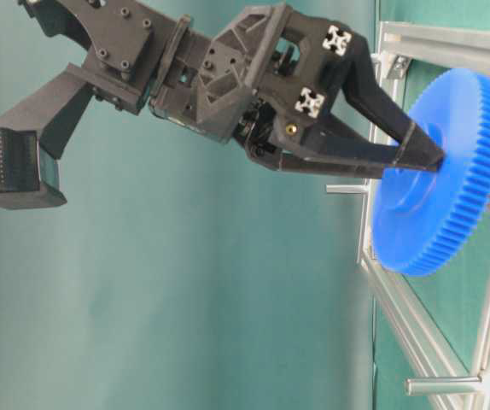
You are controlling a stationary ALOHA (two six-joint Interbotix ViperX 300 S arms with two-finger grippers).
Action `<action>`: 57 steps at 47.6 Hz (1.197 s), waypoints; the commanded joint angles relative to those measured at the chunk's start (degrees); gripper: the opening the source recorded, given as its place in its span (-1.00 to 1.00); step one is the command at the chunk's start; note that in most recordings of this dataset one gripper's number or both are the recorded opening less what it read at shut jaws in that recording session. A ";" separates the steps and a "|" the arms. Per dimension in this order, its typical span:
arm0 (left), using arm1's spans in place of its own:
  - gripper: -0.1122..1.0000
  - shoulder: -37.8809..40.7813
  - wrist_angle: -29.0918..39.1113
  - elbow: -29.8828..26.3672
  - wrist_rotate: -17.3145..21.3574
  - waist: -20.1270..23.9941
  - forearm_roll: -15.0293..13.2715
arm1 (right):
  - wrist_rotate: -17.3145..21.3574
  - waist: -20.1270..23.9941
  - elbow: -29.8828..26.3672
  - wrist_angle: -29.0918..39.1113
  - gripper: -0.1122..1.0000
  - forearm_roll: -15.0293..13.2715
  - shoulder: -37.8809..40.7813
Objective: Find the location of the shaft and insert the gear.
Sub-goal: 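Align the gear's bore with the metal shaft, adjusting position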
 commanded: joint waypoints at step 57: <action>-0.77 0.53 -0.44 -1.49 0.00 0.00 -0.09 | -0.44 0.18 -3.87 3.87 0.45 0.35 0.79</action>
